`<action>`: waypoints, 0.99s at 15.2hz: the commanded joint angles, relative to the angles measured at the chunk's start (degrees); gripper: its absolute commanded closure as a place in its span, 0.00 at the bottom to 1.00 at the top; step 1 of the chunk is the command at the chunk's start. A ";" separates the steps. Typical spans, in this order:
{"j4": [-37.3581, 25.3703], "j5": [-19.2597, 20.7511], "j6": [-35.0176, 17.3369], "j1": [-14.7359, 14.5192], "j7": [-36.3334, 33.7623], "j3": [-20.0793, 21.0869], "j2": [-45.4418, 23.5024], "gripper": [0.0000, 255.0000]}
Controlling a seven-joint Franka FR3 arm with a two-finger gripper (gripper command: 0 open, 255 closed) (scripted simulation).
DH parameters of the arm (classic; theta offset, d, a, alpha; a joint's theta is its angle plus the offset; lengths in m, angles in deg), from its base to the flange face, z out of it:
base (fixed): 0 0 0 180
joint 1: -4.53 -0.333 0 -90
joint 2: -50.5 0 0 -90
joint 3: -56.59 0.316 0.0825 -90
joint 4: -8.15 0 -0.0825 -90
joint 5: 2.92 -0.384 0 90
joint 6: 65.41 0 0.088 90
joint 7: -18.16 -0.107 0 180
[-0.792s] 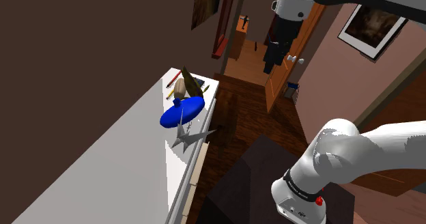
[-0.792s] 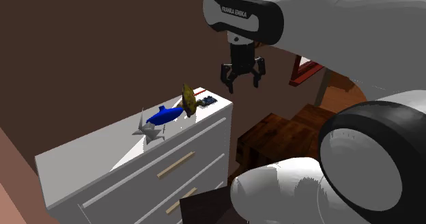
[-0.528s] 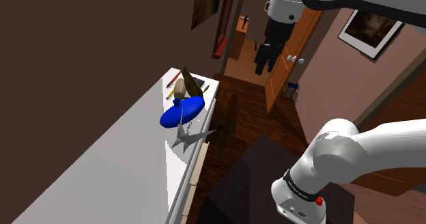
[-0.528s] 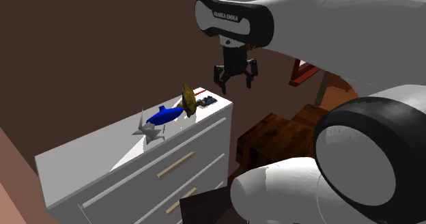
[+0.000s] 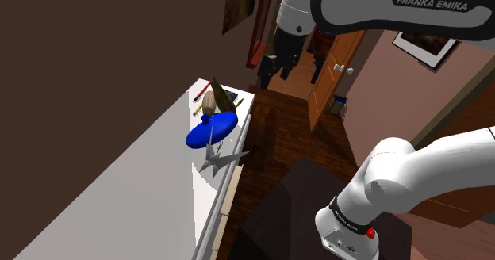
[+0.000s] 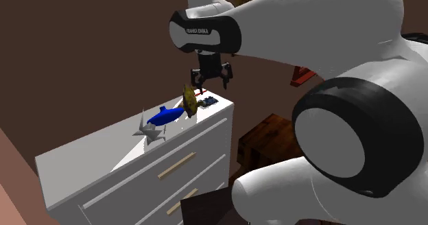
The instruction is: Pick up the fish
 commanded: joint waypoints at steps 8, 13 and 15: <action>-6.66 5.03 -13.70 1.73 -14.29 9.52 -13.78 0.00; -6.93 7.67 -17.95 2.31 -18.47 11.69 -17.41 0.00; -5.59 7.90 -19.43 2.34 -18.92 11.80 -17.61 0.00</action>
